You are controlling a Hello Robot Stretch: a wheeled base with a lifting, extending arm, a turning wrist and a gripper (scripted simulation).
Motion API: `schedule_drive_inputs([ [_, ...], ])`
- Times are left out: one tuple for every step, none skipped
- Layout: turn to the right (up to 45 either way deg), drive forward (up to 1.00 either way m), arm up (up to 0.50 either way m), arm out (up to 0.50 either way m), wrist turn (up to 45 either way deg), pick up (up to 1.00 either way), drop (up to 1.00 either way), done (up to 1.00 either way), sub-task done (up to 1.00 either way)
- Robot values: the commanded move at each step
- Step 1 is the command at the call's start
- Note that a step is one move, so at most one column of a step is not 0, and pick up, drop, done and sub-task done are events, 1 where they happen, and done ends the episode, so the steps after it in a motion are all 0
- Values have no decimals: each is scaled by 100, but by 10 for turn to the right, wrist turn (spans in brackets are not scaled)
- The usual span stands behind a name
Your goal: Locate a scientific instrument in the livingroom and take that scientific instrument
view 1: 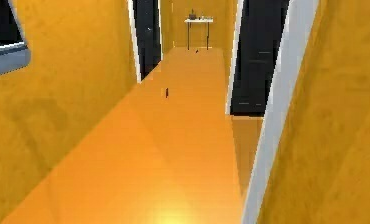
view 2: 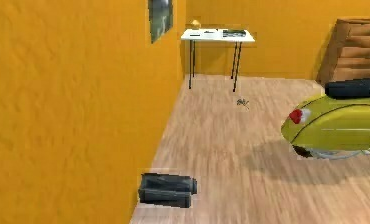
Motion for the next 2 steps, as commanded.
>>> schedule_drive_inputs([
  [450, 0, 0, 0, 0, 0, 0, 0, 0],
  [450, 0, 0, 0, 0, 0, 0, 0, 0],
])
